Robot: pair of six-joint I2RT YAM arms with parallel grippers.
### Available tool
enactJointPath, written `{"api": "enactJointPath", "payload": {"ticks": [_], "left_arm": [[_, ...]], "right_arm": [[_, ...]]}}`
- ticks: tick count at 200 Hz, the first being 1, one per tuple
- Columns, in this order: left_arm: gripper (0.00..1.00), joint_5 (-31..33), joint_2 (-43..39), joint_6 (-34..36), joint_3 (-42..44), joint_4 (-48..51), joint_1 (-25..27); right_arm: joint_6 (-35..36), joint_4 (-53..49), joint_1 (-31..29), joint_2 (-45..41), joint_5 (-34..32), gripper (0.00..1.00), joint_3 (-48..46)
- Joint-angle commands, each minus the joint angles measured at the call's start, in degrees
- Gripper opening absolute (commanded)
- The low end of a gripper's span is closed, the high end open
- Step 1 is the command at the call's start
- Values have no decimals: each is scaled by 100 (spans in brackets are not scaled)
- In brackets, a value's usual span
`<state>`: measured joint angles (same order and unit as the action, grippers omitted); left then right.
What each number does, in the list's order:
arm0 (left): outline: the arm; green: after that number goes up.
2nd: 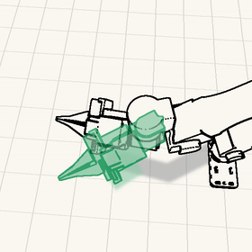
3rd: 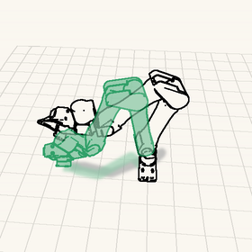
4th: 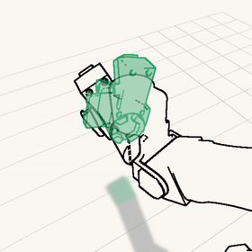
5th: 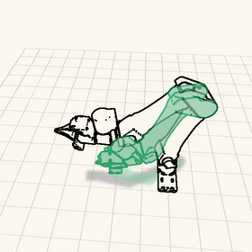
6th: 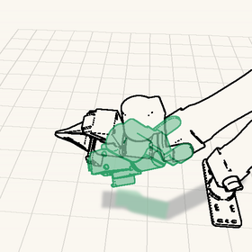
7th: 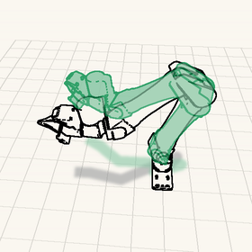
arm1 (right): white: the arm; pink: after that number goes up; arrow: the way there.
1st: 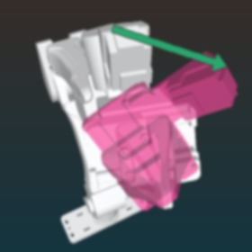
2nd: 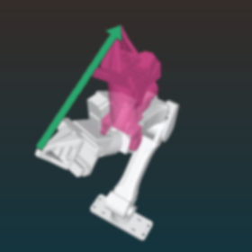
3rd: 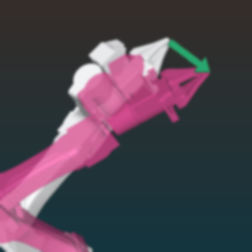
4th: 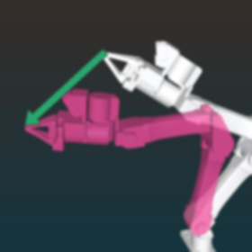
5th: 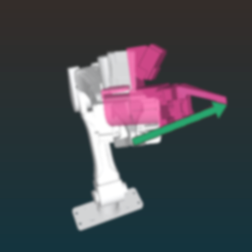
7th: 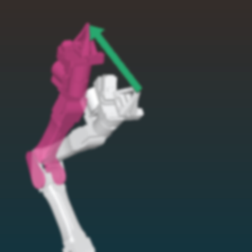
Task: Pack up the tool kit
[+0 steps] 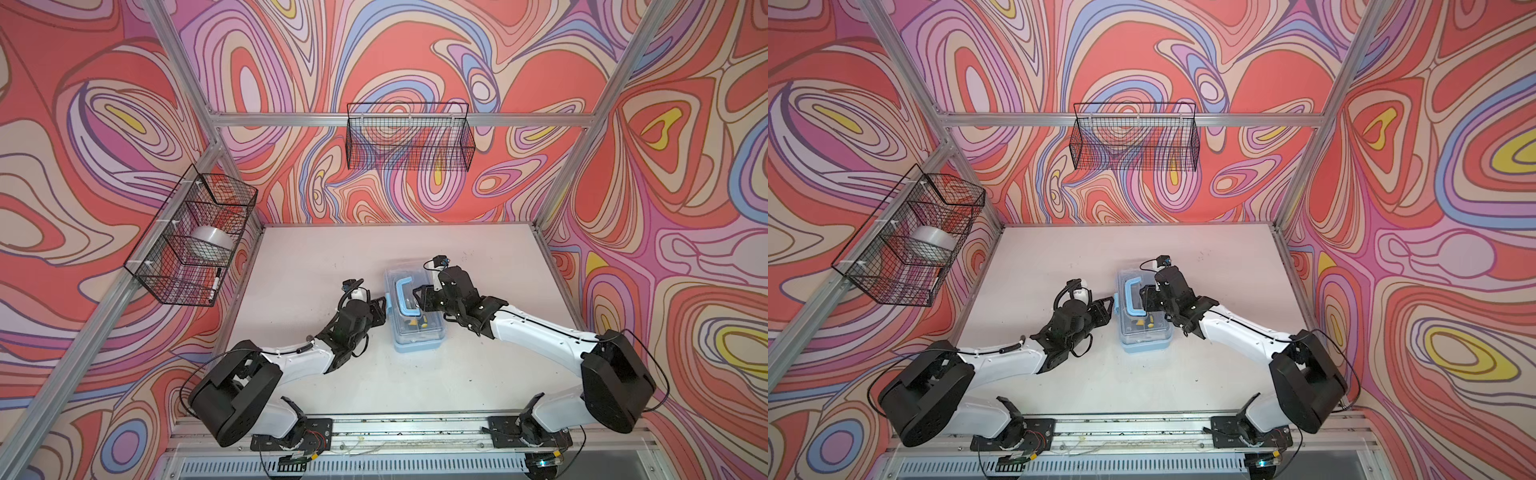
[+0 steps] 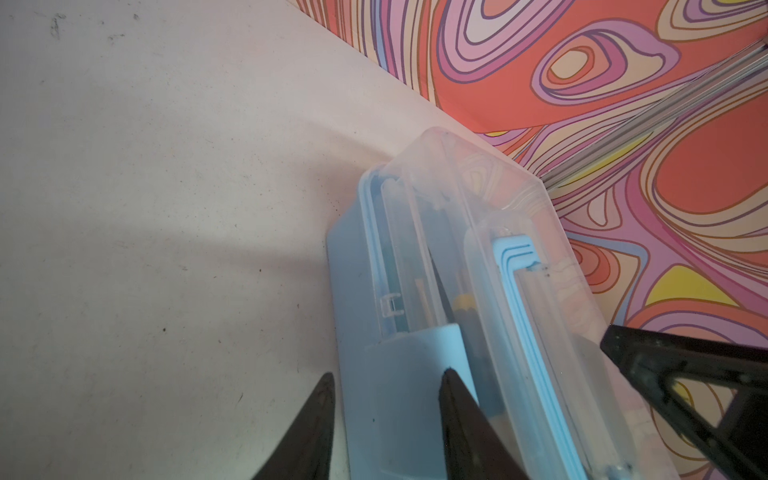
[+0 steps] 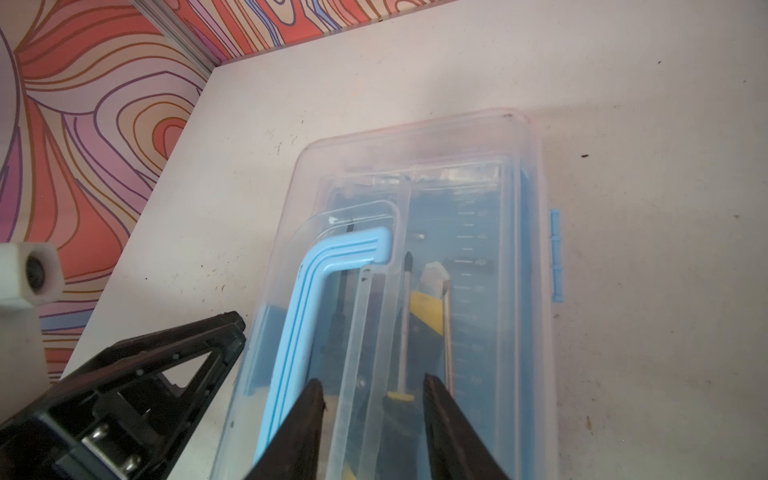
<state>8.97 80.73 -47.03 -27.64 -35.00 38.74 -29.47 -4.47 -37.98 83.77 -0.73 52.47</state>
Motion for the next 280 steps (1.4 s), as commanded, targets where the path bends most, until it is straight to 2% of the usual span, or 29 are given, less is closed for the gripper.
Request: {"api": "enactJointPath", "payload": {"ticks": [1,45,86,149,188,280], "left_arm": [[42,-220,-75,-61,-99,-61,99],[42,-260,19,-77,-130,-64,116],[34,-335,153,-140,-125,-177,110],[31,-436,272,-175,-104,-214,132],[25,-501,398,-220,-17,-437,133],[22,-616,563,-157,21,-683,133]], "right_arm": [[-47,-594,-34,84,-76,42,-250],[-41,-595,-41,74,-110,42,-281],[-41,-573,-34,121,-118,42,-290],[2,-599,-34,180,-112,42,-229],[0,-628,-34,297,-59,42,-136],[-131,-504,-34,236,117,41,-193]]}}
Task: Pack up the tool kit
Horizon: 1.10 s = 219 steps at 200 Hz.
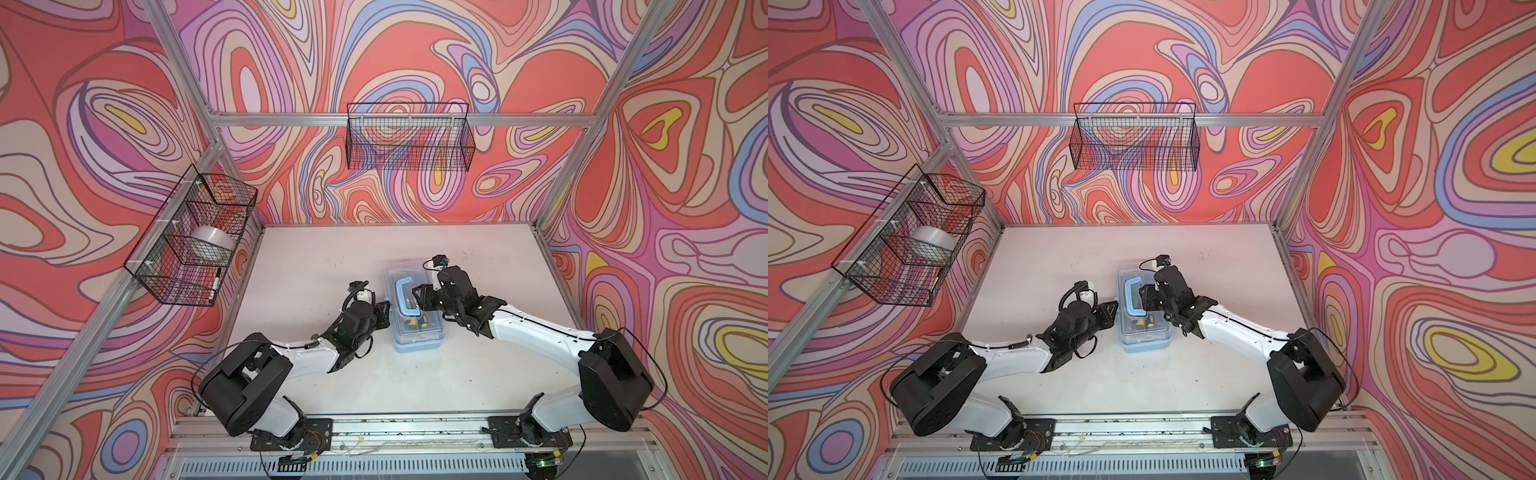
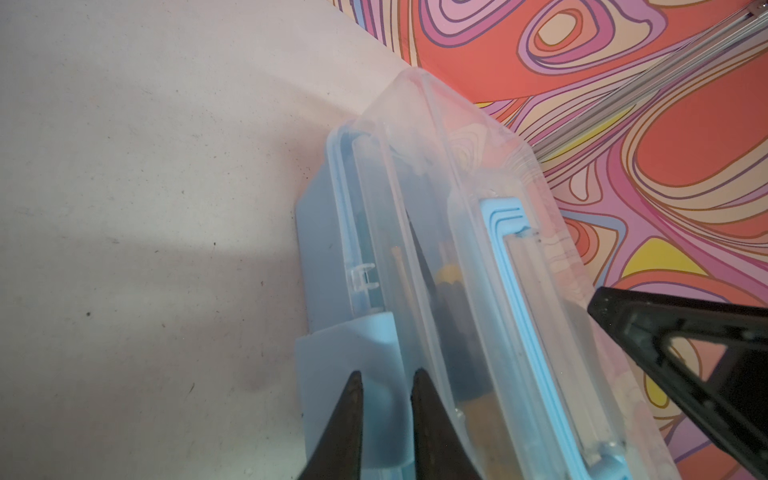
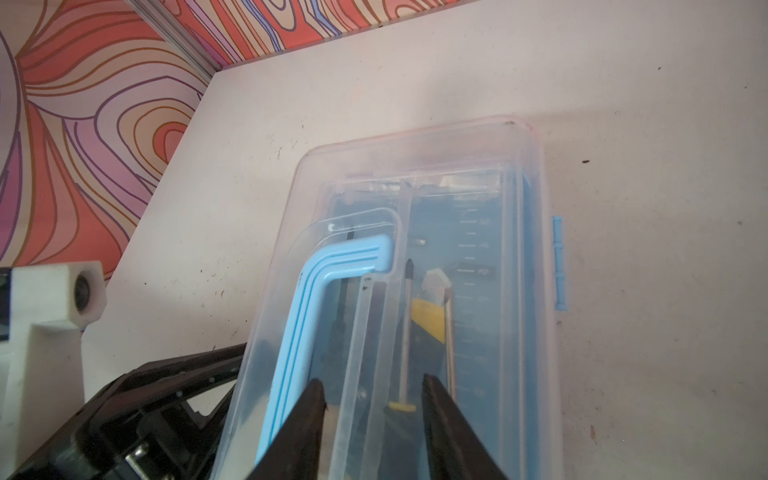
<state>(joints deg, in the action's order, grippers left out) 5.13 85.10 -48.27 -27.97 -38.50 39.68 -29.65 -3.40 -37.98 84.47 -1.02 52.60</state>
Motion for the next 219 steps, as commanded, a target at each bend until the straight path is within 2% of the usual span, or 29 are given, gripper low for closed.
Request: {"api": "enactJointPath", "payload": {"ticks": [1,58,96,125,146,178,198,219], "left_arm": [[22,-236,128,-33,59,-342,35],[22,-328,571,-226,357,-1360,39],[22,-322,600,-209,441,-1502,40],[21,-223,502,-176,503,-1416,38],[21,-148,495,-134,529,-1413,40],[22,-179,749,-119,552,-1768,31],[23,-279,1014,-152,612,-2213,14],[25,-406,1416,-238,779,-3111,-13]], "right_arm": [[-117,-606,-34,162,150,41,-206],[-207,-437,-26,-83,406,42,-297],[-155,-942,37,-872,-368,44,-147],[-364,-1748,587,-1211,-760,49,23],[-408,-1787,1008,-1222,-571,51,-196],[-574,-1142,1429,-1031,105,51,-668],[-646,-552,1495,-774,443,51,-897],[-739,74,1521,-392,789,51,-1071]]}}
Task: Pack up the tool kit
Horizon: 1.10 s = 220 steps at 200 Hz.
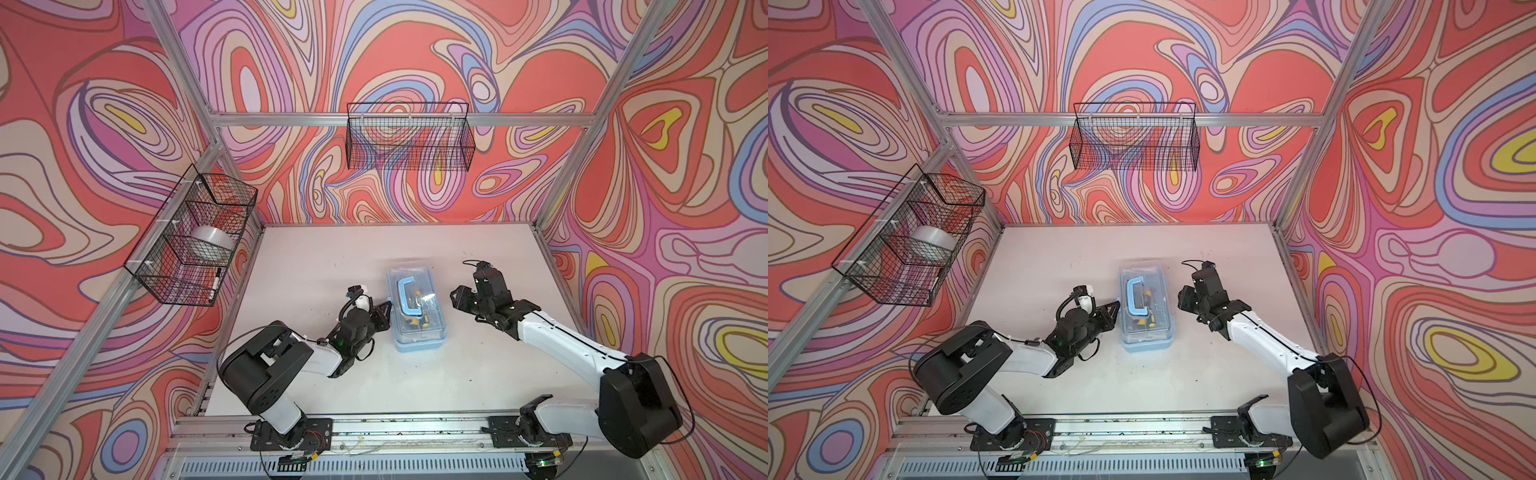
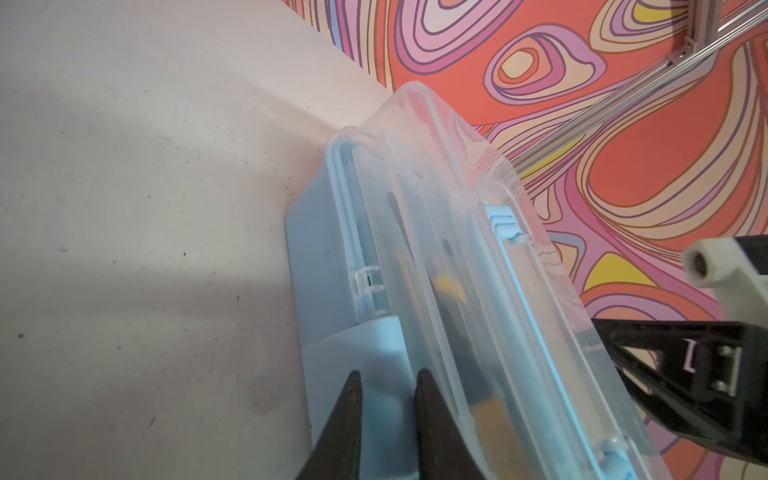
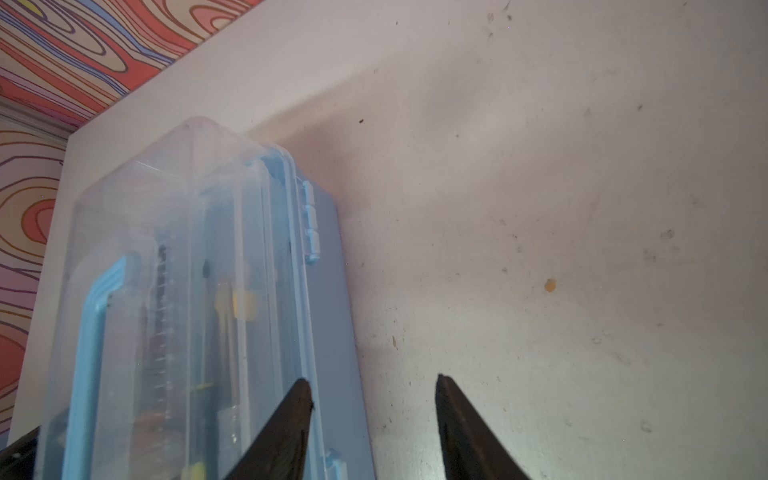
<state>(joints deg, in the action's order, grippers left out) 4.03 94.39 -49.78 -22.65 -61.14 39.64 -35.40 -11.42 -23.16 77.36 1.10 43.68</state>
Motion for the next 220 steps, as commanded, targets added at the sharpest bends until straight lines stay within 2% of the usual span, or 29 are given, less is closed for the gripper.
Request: {"api": "enactJointPath", "payload": {"ticks": [1,19,62,114,136,173,220], "left_arm": [[25,-306,498,-99,255,-895,-9],[25,-471,960,-268,337,-1705,-43],[25,-899,1479,-564,7,-1716,-70],[24,-1305,1913,-969,-399,-1719,-15],[24,-1334,2008,-1040,-505,-1720,82],[24,-1384,2113,-1185,-578,-1722,192],[27,-1021,1671,-742,-334,-1699,245]], "right_arm": [[-167,921,39,330,594,51,-190],[-361,1442,46,598,851,50,-314],[-873,2554,39,868,1456,49,-718],[-1667,4289,39,1645,2340,45,-1221],[-1882,4851,31,1883,2481,45,-1359],[-1875,5041,31,2184,2485,45,-1287],[-1573,4187,31,1975,2243,45,-865]]}}
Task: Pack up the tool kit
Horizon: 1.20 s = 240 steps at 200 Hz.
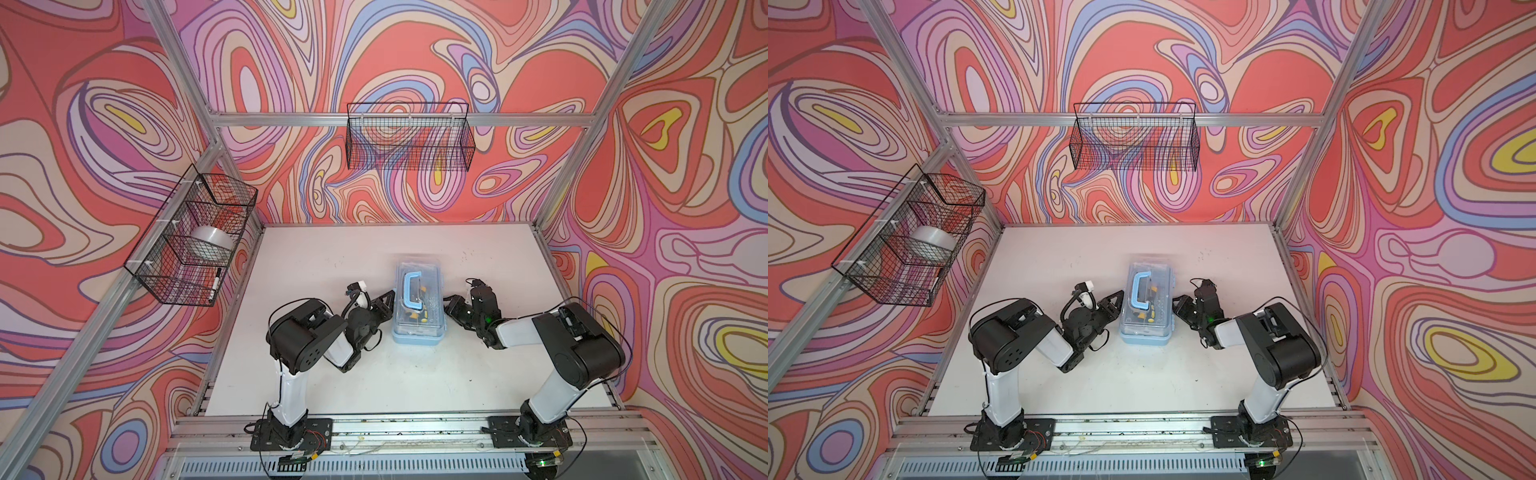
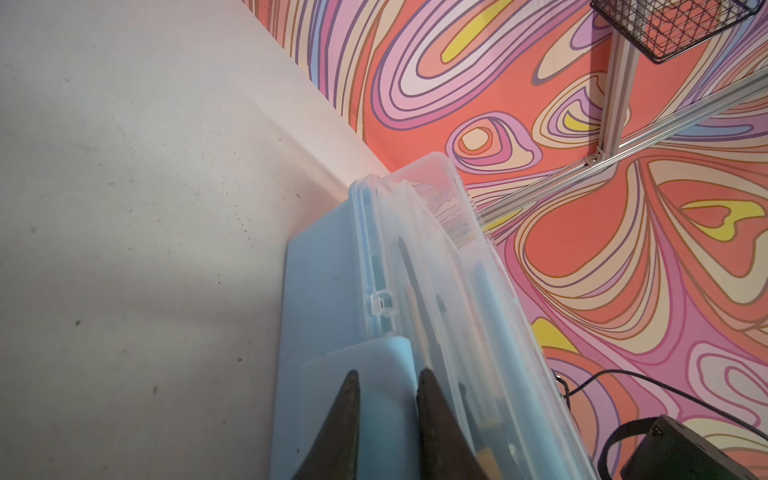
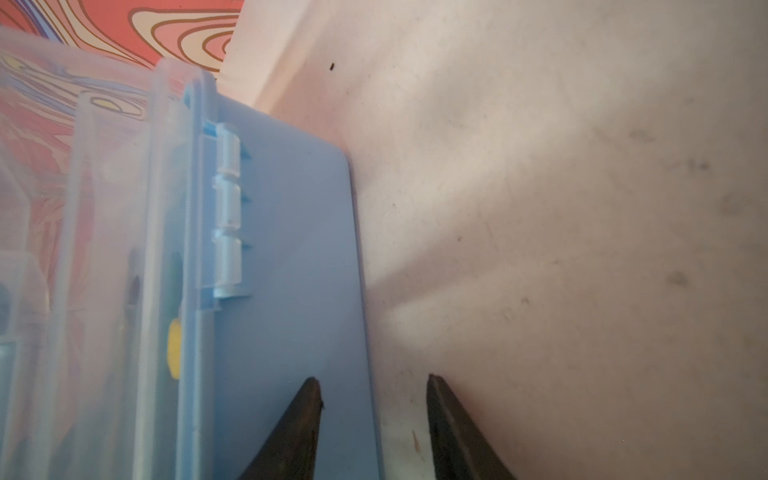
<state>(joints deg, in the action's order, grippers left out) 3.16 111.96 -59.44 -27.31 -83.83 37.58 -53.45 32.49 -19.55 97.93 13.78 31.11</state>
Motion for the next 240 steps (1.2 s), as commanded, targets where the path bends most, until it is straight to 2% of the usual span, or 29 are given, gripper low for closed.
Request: {"api": "enactJointPath", "payload": {"ticks": [1,16,89,116,202,224,240], "left_arm": [[27,-928,-100,232,140,574,451],[31,-809,-263,314,215,631,438],[35,-796,-488,350,304,679,316],[40,-734,-826,454,341,1088,179],[45,-562,-1911,837,305,2265,-213],[45,-320,-2322,1009,195,3279,-382],[44,213,-2649,1249,-451,5323,-454]], "right_arm": [[248,-232,-330,-90,968,45,398],[343,-484,-331,-155,893,45,521],[738,-1210,-332,-81,804,46,1087],[792,-1324,-321,-81,758,45,1154],[924,-1591,-282,-99,713,46,1313],[972,-1638,-232,-64,721,46,1339],[1033,-1733,-207,-37,714,46,1393]]}}
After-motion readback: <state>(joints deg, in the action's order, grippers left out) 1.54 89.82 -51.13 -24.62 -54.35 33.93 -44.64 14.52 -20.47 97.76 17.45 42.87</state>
